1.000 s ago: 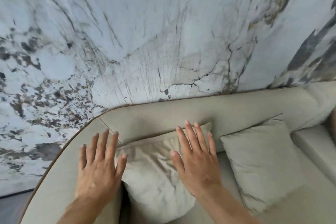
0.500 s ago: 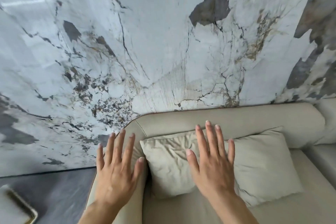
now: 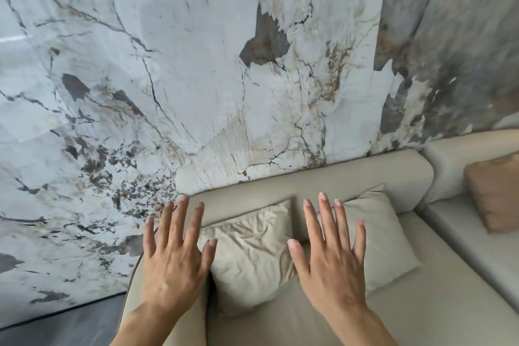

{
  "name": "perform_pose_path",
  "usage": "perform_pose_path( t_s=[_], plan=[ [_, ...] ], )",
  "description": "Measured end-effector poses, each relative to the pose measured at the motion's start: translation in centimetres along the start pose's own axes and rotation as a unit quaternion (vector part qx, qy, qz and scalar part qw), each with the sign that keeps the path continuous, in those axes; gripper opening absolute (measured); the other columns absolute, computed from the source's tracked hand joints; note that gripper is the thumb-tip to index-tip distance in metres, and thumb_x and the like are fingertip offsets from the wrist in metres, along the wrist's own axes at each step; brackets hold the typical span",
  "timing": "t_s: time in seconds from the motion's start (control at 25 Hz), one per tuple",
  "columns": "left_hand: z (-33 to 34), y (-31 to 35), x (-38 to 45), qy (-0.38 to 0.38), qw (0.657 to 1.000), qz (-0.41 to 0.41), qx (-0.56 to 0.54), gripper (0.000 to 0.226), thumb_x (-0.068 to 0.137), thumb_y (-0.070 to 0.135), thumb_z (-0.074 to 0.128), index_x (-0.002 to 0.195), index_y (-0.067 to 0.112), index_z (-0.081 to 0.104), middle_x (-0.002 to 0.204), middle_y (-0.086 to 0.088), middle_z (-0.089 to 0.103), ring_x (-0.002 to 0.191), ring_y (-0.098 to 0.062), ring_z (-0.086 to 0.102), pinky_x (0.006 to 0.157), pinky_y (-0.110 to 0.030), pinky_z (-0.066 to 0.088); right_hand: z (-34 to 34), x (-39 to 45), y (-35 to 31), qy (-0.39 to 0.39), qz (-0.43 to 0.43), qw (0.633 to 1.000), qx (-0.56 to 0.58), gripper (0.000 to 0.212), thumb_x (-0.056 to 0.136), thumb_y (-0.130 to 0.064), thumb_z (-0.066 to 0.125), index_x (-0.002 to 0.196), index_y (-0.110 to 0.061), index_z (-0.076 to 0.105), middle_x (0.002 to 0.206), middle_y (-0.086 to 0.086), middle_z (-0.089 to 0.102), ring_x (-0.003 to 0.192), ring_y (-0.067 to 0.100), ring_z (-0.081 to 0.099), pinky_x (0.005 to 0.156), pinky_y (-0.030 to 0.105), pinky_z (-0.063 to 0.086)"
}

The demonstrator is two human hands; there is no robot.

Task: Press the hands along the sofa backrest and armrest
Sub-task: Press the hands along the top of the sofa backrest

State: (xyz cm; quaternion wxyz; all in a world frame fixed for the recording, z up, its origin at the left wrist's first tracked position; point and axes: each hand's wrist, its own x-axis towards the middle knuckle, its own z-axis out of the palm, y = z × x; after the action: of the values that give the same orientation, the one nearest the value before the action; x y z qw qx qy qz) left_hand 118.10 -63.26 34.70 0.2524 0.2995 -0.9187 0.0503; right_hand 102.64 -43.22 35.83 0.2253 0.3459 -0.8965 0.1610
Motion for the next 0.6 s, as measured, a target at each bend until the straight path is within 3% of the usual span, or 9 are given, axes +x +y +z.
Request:
perform_pose_path(
  t_s=[0.12,0.32,0.6],
  plan=[
    [1.2,-1.3,1.5,-0.006,0.999,0.034,-0.03,0.067,0.098,0.057,0.017,0.148,0.017,0.036,0.157,-0.013,0.035,0.146,-0.033,0.023,0.118,-0.055,0.011,0.2,-0.5,-1.0,0.007,0.044,0.998,-0.034,0.066,0.091,-0.051,0.036,0.148,-0.02,0.038,0.157,0.007,0.033,0.145,0.027,0.03,0.112,0.06,0.021],
    [4.2,-7.2,3.7,-0.013,0.987,0.138,-0.083,0.066,0.098,0.055,0.021,0.148,0.015,0.034,0.156,-0.016,0.036,0.146,-0.035,0.022,0.118,-0.052,0.007,1.0,-2.1,-7.6,0.012,0.153,0.983,-0.097,0.065,0.091,-0.05,0.036,0.148,-0.018,0.038,0.157,0.009,0.033,0.145,0.031,0.029,0.111,0.064,0.024],
    [4.7,-13.3,5.2,-0.006,0.964,0.227,-0.141,0.063,0.096,0.05,0.03,0.148,0.014,0.034,0.157,-0.016,0.034,0.146,-0.038,0.024,0.119,-0.057,0.013,0.4,-5.6,-15.8,0.003,0.248,0.957,-0.148,0.066,0.096,-0.054,0.025,0.155,-0.024,0.015,0.164,0.004,0.015,0.151,0.025,0.007,0.118,0.053,-0.001]
  ],
)
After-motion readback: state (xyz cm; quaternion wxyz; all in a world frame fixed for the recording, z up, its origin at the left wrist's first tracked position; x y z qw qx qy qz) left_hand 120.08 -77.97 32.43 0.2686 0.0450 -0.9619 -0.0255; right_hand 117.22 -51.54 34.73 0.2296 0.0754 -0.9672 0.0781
